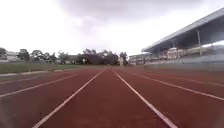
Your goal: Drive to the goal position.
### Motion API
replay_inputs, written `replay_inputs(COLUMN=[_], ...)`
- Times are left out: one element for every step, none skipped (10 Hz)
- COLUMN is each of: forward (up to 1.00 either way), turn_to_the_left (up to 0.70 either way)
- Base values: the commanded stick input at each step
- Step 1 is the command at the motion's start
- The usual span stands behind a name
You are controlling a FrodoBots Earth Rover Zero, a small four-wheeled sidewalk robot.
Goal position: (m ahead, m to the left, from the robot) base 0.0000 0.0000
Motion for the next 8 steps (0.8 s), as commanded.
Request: replay_inputs(forward=[0.45,0.45,0.45,0.45,0.45,0.45,0.45,0.45], turn_to_the_left=[0.00,0.00,0.00,0.00,0.00,0.00,0.00,0.00])
